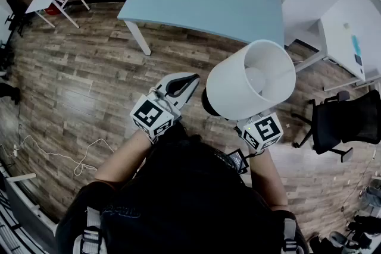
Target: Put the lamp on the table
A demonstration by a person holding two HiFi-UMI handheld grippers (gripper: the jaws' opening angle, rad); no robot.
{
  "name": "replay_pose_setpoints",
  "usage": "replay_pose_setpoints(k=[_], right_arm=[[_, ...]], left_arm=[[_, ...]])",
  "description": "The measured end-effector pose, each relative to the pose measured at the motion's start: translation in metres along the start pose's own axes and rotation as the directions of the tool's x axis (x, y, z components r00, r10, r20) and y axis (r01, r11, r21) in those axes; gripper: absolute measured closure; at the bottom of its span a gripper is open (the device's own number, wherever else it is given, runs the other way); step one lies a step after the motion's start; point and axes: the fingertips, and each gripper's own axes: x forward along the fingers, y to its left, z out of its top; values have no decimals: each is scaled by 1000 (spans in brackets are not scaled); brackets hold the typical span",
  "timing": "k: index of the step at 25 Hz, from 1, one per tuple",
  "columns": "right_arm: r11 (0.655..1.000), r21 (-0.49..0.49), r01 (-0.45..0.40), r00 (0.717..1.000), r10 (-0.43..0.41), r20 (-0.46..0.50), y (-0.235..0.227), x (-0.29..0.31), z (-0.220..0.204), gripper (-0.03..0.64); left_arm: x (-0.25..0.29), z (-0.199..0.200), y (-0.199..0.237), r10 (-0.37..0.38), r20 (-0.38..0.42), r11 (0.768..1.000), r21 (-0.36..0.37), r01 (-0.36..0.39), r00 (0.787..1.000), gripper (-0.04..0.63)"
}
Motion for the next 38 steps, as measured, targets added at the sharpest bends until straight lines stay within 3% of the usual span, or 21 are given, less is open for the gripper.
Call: replay_pose_setpoints(k=[15,29,33,38], right_arm=[[1000,-15,8,1000,-9,-27,-9,39,-2,494],[1000,-7,29,999,-29,-28,-56,168,12,494],[1000,-1,29,999,-29,-24,-60,206,22,494],[999,22,44,999,-43,-18,-62,241,31,494]], left_arm=[[2,-17,34,-10,-30,1000,-29,9,1000,586],[15,-20,173,-19,-40,997,-79,16,999,586],[12,-12,201,-52,-40,998,-49,50,998,586],[-2,-6,249,-25,-42,999,-31,23,999,586]])
